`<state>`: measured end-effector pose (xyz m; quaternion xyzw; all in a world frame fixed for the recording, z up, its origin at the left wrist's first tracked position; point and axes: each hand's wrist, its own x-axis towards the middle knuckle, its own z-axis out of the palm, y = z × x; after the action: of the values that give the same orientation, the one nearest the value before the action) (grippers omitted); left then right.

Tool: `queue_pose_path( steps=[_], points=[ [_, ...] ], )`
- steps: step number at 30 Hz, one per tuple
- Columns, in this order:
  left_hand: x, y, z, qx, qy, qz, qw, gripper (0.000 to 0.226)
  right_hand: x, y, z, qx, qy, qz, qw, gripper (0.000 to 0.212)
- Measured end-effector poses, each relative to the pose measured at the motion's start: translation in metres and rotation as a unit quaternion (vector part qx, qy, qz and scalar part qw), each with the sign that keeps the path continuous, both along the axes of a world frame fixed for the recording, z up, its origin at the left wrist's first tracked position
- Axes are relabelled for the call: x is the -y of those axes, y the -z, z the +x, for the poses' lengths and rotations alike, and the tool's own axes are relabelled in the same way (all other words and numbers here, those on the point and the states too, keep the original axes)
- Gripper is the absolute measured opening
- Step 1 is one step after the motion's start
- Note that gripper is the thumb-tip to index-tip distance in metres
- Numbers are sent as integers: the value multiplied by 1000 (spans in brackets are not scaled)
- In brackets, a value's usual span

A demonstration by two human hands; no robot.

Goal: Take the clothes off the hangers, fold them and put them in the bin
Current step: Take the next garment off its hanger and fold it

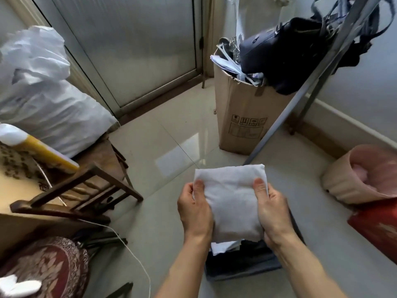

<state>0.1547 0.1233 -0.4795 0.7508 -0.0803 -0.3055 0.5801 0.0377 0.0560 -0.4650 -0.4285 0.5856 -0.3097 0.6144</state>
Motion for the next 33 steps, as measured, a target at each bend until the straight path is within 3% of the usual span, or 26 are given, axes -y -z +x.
queue_pose_path(
  steps=[5,9,12,16,21,23,27,33],
  points=[
    [-19,89,-9,-100,34,125,987,22,-7,98,-18,-31,-52,84,995,27],
    [-49,164,-22,-162,131,202,957,34,-30,186,-52,-65,-103,191,974,12],
    [-66,223,-34,-151,164,241,945,25,-41,239,-67,-100,-126,244,956,36],
    [-59,295,-47,-135,146,214,957,55,-28,295,-75,-139,-162,228,950,27],
    [-17,342,-43,-128,117,179,968,32,19,354,-66,-160,-152,158,962,29],
    [-2,367,-38,-130,135,196,962,34,31,382,-64,-171,-157,141,962,33],
    [10,404,-36,-170,229,276,918,52,34,418,-60,-248,-238,135,929,58],
    [10,395,-34,-169,232,297,911,49,30,414,-67,-282,-250,139,916,68]
  ],
)
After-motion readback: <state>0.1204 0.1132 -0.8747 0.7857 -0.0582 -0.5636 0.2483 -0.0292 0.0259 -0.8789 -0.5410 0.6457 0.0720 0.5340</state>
